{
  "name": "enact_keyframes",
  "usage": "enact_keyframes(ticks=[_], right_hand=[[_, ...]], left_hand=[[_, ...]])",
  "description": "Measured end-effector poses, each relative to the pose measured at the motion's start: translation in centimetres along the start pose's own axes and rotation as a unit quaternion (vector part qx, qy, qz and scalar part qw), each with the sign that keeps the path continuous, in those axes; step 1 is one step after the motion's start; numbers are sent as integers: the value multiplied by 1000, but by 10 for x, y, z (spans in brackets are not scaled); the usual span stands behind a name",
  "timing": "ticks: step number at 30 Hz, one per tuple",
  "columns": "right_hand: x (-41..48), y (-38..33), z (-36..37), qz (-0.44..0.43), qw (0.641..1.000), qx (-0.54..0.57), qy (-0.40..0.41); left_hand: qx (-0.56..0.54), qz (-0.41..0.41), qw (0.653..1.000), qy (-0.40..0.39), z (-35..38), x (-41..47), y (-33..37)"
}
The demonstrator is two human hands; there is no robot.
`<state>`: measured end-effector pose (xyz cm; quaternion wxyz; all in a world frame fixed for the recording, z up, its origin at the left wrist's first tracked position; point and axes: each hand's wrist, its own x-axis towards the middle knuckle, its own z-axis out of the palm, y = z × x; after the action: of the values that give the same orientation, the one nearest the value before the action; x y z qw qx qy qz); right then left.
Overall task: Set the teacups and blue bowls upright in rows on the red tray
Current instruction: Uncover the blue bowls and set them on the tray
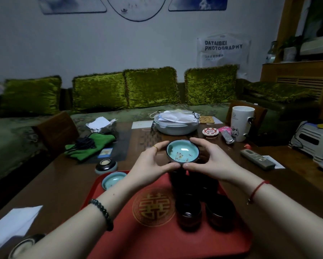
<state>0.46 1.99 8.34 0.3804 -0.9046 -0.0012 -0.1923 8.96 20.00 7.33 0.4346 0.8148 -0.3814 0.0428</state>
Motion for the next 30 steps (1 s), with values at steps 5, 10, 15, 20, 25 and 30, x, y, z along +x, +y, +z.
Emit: enact_keyframes(ticks=[5, 10, 15, 20, 25, 30], right_hand=[[19, -15, 32, -17, 999, 1, -31], [35, -22, 60, -24, 997, -6, -76], [47, -21, 80, -35, 993, -40, -109], [54, -16, 98, -34, 988, -89, -125], [58, -12, 109, -27, 969, -173, -173], [62, -7, 118, -17, 945, -248, -213]], left_hand=[[21, -8, 999, 25, -27, -12, -21], [33, -32, 999, 21, -44, -21, -47], [72, -54, 996, 21, -49, -24, -70], [91, -78, 993, 12, -47, -30, -88], [149, -100, 984, -10, -39, -33, -104], [203, -103, 972, -53, -32, -33, -114]])
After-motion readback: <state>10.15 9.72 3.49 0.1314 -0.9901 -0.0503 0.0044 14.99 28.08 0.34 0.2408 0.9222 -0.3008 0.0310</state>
